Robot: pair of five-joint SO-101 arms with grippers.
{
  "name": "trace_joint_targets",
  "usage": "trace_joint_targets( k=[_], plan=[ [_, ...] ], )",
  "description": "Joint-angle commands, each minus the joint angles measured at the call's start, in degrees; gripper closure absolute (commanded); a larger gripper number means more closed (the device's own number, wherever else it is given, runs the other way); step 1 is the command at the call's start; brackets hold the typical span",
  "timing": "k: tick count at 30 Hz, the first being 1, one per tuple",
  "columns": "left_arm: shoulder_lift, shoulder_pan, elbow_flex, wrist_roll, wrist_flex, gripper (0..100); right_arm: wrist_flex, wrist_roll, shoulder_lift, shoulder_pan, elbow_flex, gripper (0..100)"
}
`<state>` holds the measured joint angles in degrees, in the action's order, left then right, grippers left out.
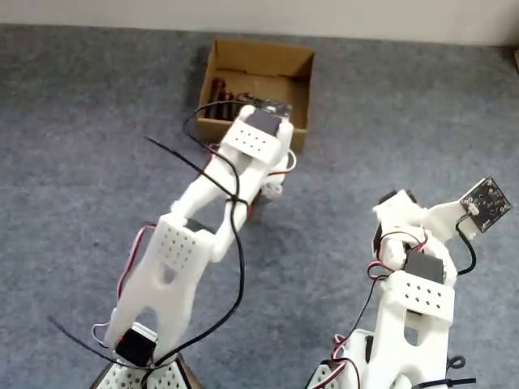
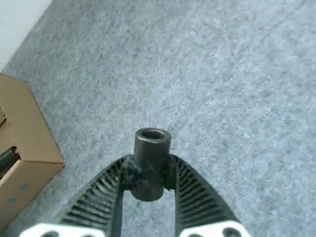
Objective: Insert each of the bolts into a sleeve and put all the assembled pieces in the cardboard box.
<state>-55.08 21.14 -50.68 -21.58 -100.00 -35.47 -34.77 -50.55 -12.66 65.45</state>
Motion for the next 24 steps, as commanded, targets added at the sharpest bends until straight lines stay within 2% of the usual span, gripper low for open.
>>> trace_joint_targets(
  k=[1, 7, 15, 18, 21, 24],
  plan=[
    [20.0, -1.01, 14.81, 5.19, -0.88, 99, 1.19, 0.0, -1.45, -0.57, -0.4, 99.4],
    [38.02, -2.15, 37.58, 12.66, 1.05, 99, 1.19, 0.0, -1.63, -0.48, -0.31, 99.4],
    [54.55, -2.51, 73.63, 17.58, 24.35, 99, 1.19, 0.0, -1.45, -0.48, -0.22, 99.4],
    [55.6, -3.56, 79.34, 17.58, 28.66, 99, 1.19, 0.0, -1.36, 0.75, -0.22, 99.4],
    [55.6, -4.44, 81.01, 19.87, 29.54, 99, 1.19, 0.0, -1.54, 1.8, -0.22, 99.4],
    [55.6, -4.44, 80.92, 20.31, 29.36, 89, 1.19, 0.0, -1.54, 1.8, -0.22, 99.4]
  ],
)
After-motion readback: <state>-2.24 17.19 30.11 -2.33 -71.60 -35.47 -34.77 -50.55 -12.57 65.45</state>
